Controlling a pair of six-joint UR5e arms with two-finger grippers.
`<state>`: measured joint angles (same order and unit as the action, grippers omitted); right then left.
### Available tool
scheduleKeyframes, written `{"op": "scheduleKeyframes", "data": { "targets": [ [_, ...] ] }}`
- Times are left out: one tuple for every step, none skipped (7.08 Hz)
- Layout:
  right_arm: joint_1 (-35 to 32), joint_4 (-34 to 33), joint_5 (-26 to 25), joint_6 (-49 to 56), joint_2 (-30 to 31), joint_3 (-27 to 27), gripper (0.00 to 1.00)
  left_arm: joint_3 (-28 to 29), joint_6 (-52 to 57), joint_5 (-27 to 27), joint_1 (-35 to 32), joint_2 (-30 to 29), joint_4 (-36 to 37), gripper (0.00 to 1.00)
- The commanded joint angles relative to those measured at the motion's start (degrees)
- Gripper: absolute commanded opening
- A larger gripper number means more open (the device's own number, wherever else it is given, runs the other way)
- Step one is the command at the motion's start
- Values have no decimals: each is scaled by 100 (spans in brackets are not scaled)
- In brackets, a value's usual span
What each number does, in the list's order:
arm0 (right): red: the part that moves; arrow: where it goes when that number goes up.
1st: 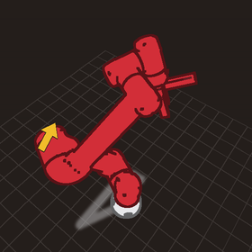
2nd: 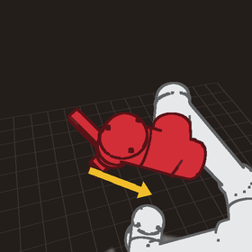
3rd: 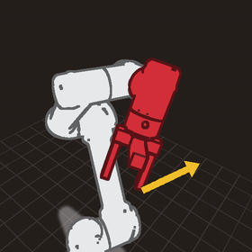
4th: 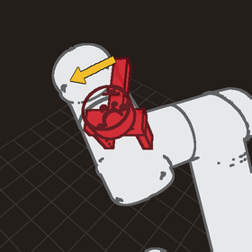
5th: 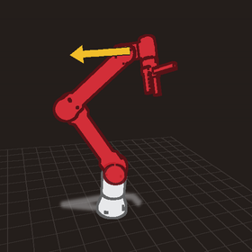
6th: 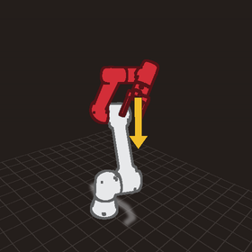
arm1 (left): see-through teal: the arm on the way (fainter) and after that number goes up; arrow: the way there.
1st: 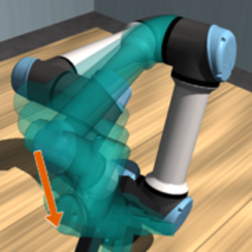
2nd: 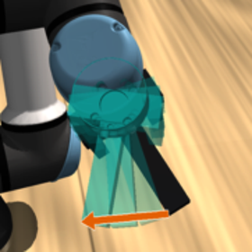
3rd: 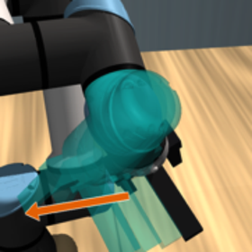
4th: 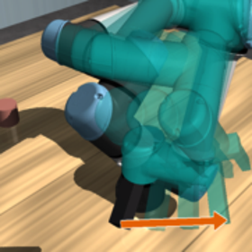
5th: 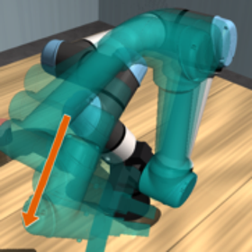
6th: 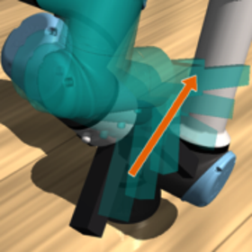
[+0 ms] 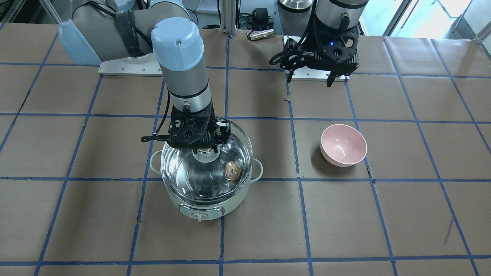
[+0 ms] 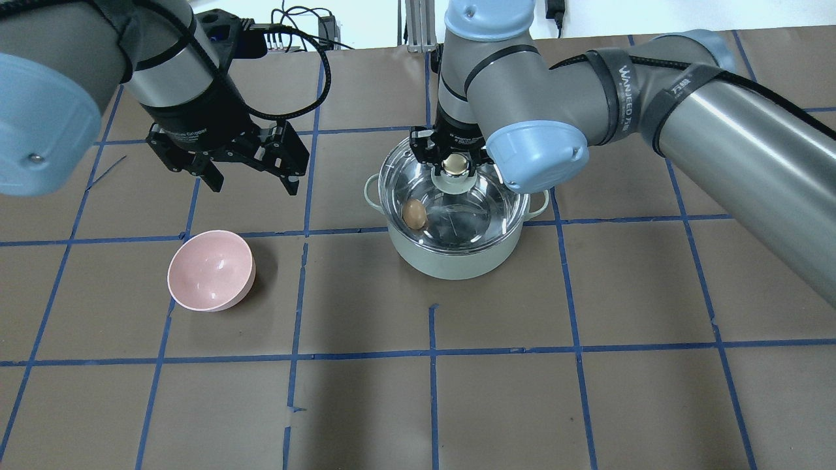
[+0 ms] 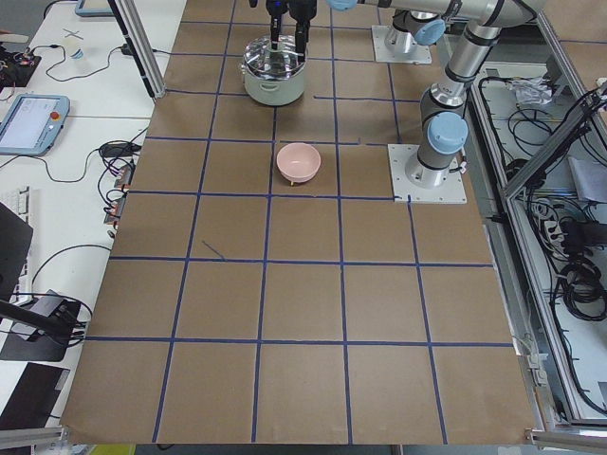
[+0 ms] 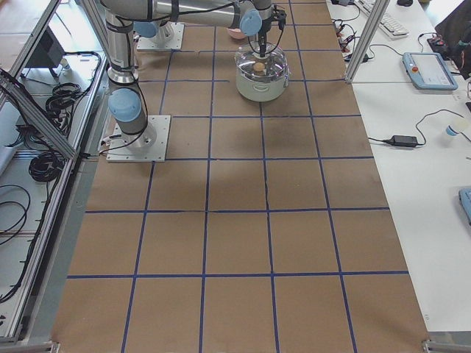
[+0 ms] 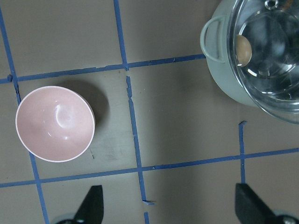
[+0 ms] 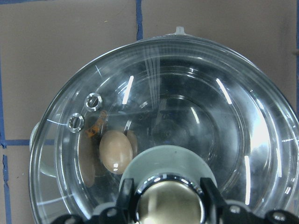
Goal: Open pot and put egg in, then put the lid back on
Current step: 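Hold the lid seated on the pot with the right gripper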
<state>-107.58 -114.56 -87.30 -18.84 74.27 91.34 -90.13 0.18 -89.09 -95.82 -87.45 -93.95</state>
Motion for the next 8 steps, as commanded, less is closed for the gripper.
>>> {"op": "scheduleKeyframes", "data": {
  "targets": [
    [0, -13, -15, 72, -9, 33, 48, 4, 0, 6, 2, 0, 0, 100],
    [0, -22, -15, 82, -9, 59, 48, 4, 0, 6, 2, 0, 0, 100],
    [0, -83, -15, 82, -9, 86, 48, 4, 0, 6, 2, 0, 0, 100],
    [0, -101, -15, 73, -9, 121, 58, 4, 0, -3, 10, 9, 0, 100],
    [0, -119, -15, 64, 0, 104, 81, -4, 0, -3, 2, 0, 0, 100],
    [9, -128, -15, 73, 0, 86, 94, -4, 9, -11, 10, 9, 0, 100],
    [9, -128, -15, 64, 0, 68, 99, 4, 0, -38, 2, 18, -9, 100],
    [105, -128, -6, 143, 52, 25, 99, -13, 9, -38, 2, 35, -18, 100]
  ]
}}
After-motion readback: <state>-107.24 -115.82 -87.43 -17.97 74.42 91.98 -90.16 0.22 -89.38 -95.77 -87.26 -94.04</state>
